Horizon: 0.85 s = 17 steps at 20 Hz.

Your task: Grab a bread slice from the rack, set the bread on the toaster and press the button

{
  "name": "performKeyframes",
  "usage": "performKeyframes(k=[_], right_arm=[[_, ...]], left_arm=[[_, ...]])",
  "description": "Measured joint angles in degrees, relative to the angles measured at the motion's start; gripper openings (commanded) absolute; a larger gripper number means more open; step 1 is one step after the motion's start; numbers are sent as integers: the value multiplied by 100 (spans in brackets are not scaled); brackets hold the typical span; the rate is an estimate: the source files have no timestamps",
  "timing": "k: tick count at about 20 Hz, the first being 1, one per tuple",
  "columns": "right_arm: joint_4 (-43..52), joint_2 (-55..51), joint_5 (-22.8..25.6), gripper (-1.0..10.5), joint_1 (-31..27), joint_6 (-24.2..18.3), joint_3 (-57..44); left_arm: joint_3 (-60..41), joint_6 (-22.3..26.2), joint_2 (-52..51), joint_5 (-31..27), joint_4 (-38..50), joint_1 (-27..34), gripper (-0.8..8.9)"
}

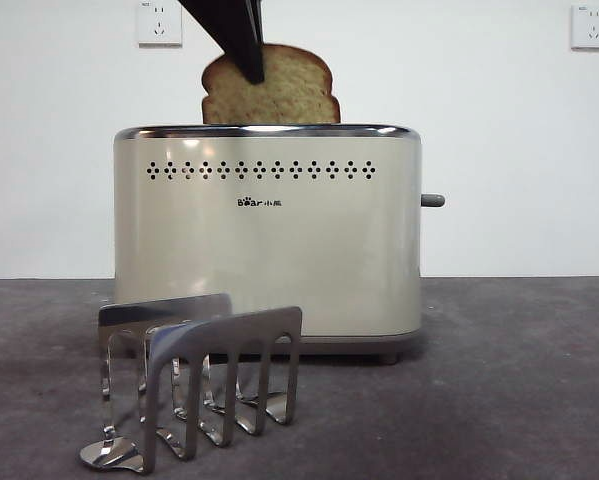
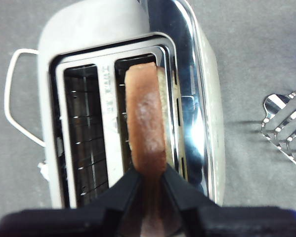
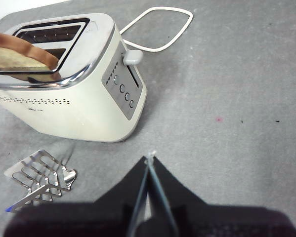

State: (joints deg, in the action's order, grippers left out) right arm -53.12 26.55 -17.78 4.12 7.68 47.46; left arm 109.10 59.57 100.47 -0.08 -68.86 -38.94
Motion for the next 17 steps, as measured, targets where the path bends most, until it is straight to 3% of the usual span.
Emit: performKeyframes(k=[5, 6, 9, 17], right_arm=[[-149, 0, 0, 0, 0, -2, 0], [-155, 0, 0, 0, 0, -2, 0], [-153, 0, 0, 0, 0, -2, 0], [-138, 0, 0, 0, 0, 0, 0]], left_arm=[[0, -24, 164, 2, 66, 20, 1], [0, -70, 164, 2, 63, 20, 51], [0, -308, 164, 2, 63, 20, 457], [0, -595, -142, 2, 92, 22, 471]])
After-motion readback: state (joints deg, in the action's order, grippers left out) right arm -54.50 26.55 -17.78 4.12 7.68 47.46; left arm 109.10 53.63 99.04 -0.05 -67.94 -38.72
